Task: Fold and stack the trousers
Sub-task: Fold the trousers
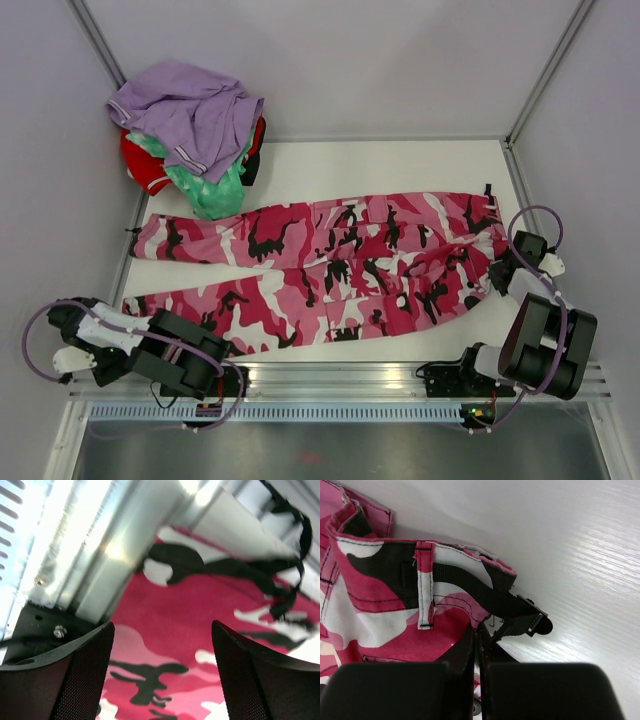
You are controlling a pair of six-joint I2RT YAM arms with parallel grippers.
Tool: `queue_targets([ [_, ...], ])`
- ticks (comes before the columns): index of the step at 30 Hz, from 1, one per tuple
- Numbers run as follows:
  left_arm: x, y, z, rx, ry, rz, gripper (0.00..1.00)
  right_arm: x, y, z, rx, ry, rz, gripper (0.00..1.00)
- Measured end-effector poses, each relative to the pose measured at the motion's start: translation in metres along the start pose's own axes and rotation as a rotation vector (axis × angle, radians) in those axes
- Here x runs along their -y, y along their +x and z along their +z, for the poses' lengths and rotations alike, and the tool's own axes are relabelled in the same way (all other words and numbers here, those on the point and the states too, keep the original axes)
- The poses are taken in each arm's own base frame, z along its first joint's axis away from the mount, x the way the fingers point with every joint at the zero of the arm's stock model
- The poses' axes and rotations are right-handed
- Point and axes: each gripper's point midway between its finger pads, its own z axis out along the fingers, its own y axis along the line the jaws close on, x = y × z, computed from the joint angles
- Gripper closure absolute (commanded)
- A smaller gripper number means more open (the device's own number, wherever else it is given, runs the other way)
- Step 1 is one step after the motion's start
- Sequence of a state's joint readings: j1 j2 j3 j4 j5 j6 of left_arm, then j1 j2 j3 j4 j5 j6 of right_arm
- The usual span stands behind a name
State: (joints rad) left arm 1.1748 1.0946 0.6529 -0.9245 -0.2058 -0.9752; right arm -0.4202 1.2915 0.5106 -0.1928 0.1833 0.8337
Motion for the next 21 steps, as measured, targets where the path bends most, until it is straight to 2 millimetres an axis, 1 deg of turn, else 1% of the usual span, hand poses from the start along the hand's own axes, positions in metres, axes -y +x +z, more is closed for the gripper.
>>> queue_targets([
  [3,-0.008,-0.006,0.01,0.019,0.003,-0.035,0.17,-0.007,-0.002,0.004,-0.016,0.003,0.002,1.0],
  [5,-0.009,-0.006,0.011,0.035,0.023,-0.03,0.17,-0.01,-0.004,0.007,-0.024,0.007,0.001,1.0],
  [11,0.0,-0.019,0.004,0.117,0.101,-0.032,0.14,-0.018,-0.007,0.011,-0.033,0.0,0.015,1.0],
  [21,0.001,-0.022,0.018,0.113,0.056,-0.02,0.11,-0.019,-0.006,0.011,-0.029,-0.003,0.051,1.0],
])
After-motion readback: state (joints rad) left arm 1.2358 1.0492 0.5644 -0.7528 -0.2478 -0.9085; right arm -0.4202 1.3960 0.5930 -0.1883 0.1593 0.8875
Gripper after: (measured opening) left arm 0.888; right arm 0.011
